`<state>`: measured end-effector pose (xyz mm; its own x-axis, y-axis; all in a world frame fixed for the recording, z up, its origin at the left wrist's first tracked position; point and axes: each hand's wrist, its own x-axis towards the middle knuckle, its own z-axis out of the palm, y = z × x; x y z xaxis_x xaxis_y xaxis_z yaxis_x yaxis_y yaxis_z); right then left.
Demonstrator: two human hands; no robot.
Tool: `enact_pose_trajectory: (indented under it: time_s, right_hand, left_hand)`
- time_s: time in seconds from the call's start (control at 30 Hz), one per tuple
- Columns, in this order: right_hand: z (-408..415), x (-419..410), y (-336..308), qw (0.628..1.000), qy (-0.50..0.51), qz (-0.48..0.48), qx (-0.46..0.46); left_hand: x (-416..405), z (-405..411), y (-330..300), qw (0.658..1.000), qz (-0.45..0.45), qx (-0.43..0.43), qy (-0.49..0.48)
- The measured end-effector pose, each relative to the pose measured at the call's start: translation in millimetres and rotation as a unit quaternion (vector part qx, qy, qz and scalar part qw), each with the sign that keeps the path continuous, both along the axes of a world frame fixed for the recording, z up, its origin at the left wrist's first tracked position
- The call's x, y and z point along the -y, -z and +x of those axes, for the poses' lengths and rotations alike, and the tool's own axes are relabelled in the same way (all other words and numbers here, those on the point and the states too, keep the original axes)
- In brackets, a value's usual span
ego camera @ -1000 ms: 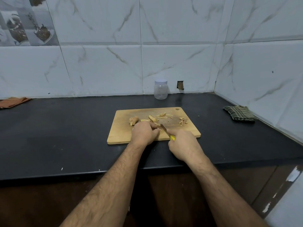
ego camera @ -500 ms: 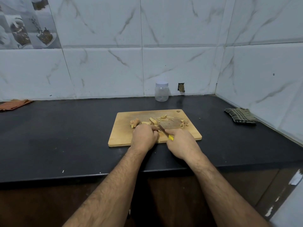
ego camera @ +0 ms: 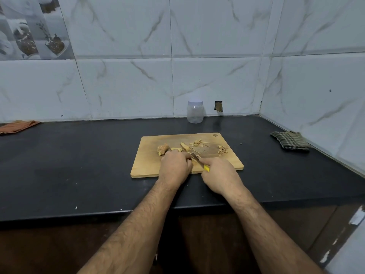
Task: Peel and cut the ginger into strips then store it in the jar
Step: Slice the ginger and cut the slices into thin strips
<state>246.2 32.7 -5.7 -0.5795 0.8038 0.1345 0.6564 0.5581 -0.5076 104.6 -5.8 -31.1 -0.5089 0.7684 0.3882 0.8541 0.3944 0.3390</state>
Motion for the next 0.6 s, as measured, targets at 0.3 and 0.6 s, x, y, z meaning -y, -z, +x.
enact_pose_trajectory:
  time_s: [0.3,0.6]
  right_hand:
    - [-0.2,3.4,-1.5,1.000,0.001,-0.001,-0.003]
    - [-2.8,7.0,-3.1,1.000,-0.005,0.001,0.012]
  left_hand:
    - [3.0,-2.5,-1.2,0.994,0.044,0.101,0.000]
    - [2.1,-3.1,-0.4,0.995,0.025,0.095,0.005]
